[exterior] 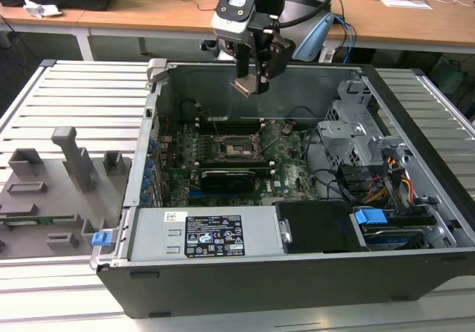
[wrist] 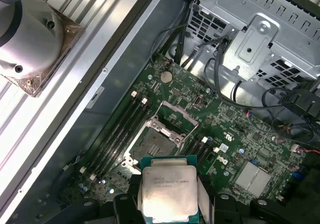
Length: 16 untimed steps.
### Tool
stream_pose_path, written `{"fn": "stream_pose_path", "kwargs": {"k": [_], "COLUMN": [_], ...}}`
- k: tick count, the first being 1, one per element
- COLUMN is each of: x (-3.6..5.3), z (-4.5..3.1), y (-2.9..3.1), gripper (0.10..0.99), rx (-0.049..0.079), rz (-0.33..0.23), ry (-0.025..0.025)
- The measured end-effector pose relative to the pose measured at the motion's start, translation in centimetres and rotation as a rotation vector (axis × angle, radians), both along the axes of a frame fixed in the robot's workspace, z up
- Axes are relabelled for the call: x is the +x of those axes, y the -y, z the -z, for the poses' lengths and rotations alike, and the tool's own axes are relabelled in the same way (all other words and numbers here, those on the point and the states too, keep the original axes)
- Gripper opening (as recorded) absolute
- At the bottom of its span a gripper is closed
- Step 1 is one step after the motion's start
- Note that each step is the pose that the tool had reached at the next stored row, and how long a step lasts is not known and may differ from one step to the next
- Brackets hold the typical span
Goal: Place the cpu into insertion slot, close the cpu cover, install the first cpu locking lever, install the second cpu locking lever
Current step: 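Place the cpu into insertion slot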
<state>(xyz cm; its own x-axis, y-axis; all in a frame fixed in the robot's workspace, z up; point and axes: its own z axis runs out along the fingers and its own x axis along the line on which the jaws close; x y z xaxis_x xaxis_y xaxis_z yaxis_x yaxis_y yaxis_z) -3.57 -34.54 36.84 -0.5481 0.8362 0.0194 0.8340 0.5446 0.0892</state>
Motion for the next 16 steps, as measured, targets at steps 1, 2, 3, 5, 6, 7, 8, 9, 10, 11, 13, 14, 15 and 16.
{"fn": "stream_pose_path", "kwargs": {"k": [1, 2, 3, 5, 6, 7, 8, 9, 10, 11, 13, 14, 15, 16], "x": [0.0, 0.0, 0.0, 0.0, 0.0, 0.0, 0.0, 0.0, 0.0, 0.0, 0.0, 0.0, 0.0, 0.0], "z": [0.03, 0.05, 0.06, 0.1, 0.12, 0.14, 0.17, 0.18, 0.19, 0.22, 0.26, 0.28, 0.31, 0.37], "y": [0.0, 0.0, 0.0, 0.0, 0.0, 0.0, 0.0, 0.0, 0.0, 0.0, 0.0, 0.0, 0.0, 0.0], "gripper": [0.529, 0.529, 0.529, 0.529, 0.529, 0.529, 0.529, 0.529, 0.529, 0.529, 0.529, 0.529, 0.529, 0.529], "rx": [0.0, 0.0, 0.0, 0.0, 0.0, 0.0, 0.0, 0.0, 0.0, 0.0, 0.0, 0.0, 0.0, 0.0], "rz": [0.001, 0.001, 0.001, 0.002, 0.002, 0.003, 0.004, 0.004, 0.004, 0.005, 0.005, 0.006, 0.006, 0.007], "ry": [0.0, 0.0, 0.0, 0.0, 0.0, 0.0, 0.0, 0.0001, 0.0, 0.0, 0.0, 0.0, 0.0001, 0.0]}}
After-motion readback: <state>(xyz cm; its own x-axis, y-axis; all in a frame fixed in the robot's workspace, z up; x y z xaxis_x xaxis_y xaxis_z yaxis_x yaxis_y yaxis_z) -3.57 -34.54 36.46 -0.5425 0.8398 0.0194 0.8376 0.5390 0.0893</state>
